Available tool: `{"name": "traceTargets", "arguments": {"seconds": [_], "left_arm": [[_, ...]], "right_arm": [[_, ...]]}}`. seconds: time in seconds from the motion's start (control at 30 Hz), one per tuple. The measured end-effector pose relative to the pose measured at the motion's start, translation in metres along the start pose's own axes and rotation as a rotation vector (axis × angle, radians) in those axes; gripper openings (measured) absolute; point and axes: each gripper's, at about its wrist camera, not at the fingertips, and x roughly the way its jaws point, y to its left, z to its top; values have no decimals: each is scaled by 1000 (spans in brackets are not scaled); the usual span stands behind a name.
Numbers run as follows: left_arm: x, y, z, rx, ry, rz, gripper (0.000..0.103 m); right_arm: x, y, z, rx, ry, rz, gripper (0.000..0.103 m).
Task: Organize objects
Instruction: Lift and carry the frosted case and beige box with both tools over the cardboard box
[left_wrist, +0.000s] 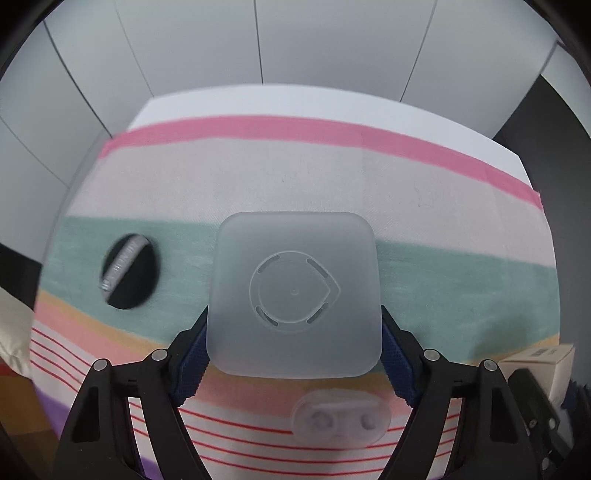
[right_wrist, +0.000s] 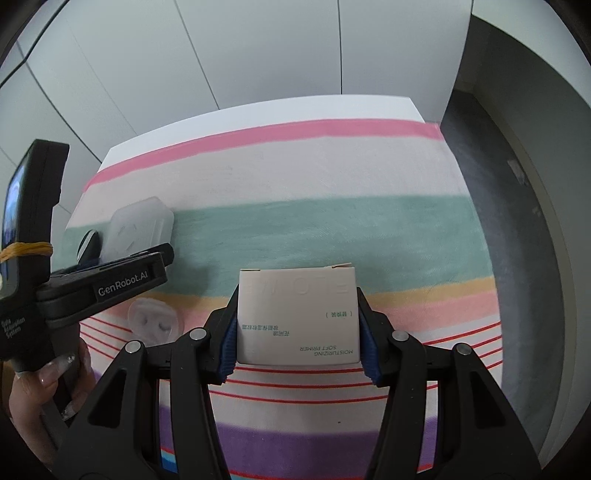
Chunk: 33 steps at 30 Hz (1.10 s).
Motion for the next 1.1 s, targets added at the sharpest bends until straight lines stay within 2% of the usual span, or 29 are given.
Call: {"name": "traceTargets", "arguments": {"seconds": [0.3,0.6,0.77,0.87,1.1], "left_arm": [[-46,5,0,44,-39,-22,81],[-99,22,6,43,-30,-8,81],[-152,44,3,43,-71,5,81],[-196,54,2,43,-132,11,81],[-283,72,-12,39,-228,-17,81]], "right_arm": [[-20,7,6,-31,-14,-25,55],[-73,27,19,-77,-63,-48,55],[-116,48,27,-131,-111,-67,55],[-152,62,31,-163,-154,-79,55],[-232,92,31,-210,-223,-43,55]]}}
